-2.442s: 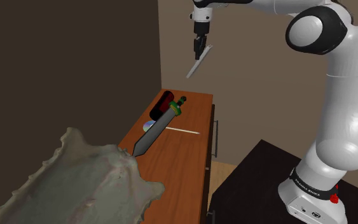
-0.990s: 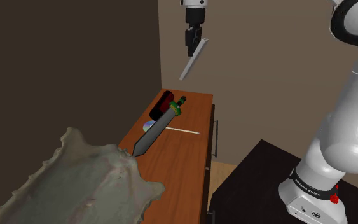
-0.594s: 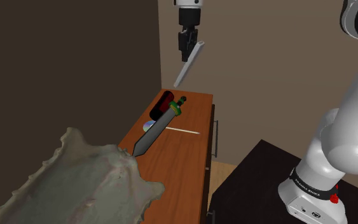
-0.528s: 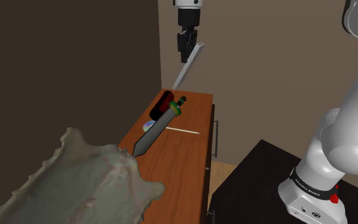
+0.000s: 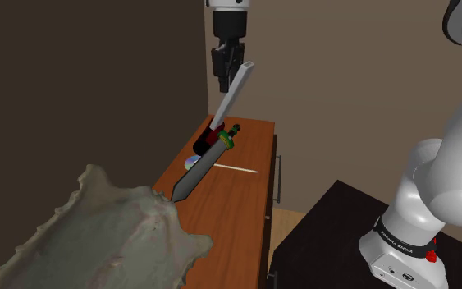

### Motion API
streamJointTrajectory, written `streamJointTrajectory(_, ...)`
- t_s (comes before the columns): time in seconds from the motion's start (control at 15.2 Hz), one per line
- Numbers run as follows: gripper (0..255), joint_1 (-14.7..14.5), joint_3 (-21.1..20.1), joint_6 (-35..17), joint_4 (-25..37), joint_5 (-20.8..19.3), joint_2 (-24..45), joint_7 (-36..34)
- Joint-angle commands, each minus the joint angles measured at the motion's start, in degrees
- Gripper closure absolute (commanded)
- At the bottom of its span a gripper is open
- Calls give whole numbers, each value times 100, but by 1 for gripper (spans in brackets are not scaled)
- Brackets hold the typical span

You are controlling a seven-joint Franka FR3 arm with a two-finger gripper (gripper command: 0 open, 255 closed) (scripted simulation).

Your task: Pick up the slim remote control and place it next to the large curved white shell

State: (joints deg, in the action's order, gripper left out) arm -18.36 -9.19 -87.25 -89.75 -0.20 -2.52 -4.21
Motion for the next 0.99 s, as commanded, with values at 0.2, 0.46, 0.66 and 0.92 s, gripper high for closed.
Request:
streamJointTrajectory(0.2,255,-253,-279,-22,11,4,34,-544)
streamJointTrajectory(0.46,255,-248,-273,-355,-414,23,-60,-532)
streamJointTrajectory(0.66,255,-246,-269,-598,-709,34,-113,-526)
streamJointTrajectory(0.92,255,-246,-267,-917,-1077,44,-164,-520)
